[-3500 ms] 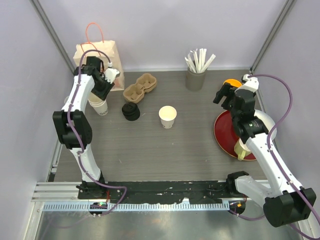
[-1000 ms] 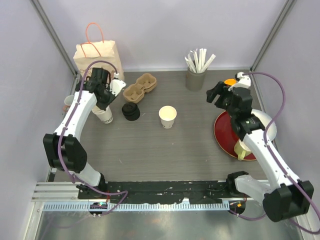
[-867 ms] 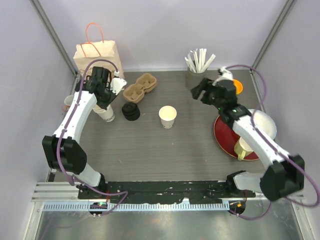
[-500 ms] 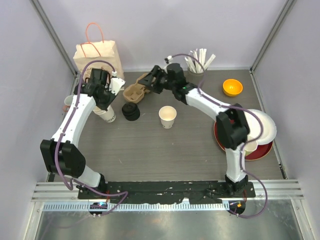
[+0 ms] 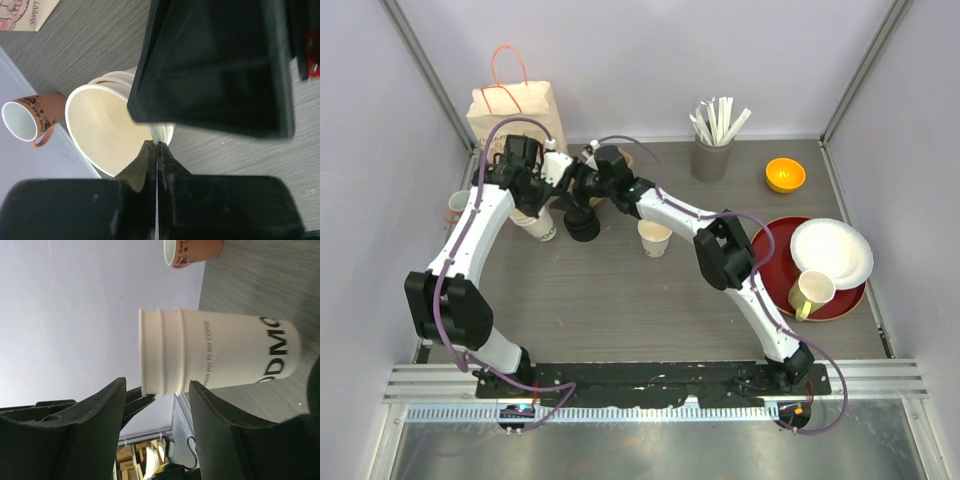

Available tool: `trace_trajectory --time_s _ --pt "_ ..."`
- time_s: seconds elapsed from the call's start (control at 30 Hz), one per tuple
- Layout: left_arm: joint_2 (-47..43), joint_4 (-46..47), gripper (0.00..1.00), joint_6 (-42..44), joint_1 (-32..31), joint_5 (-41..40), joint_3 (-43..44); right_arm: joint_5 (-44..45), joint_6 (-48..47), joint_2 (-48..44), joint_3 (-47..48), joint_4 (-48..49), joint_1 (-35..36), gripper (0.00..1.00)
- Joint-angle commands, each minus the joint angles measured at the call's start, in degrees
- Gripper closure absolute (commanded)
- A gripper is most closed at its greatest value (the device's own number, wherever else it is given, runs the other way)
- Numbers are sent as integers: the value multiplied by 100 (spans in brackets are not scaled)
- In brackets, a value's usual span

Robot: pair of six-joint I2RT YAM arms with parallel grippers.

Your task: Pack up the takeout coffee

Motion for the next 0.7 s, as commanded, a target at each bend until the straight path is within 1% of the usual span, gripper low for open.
trace_trajectory --time_s 0.0,0.27,0.4,0.57,0.67 --pt "105 221 100 -119 -4 105 248 -277 366 158 522 170 85 42" --pt "140 274 100 -119 -4 88 345 -321 727 431 488 152 112 50" --pt "167 300 100 -119 -4 26 319 -216 736 440 268 161 103 50" --pt "167 300 100 -181 -4 202 301 -259 771 545 373 232 103 50" --pt "176 423 100 -155 -4 53 240 -259 849 502 198 310 112 50"
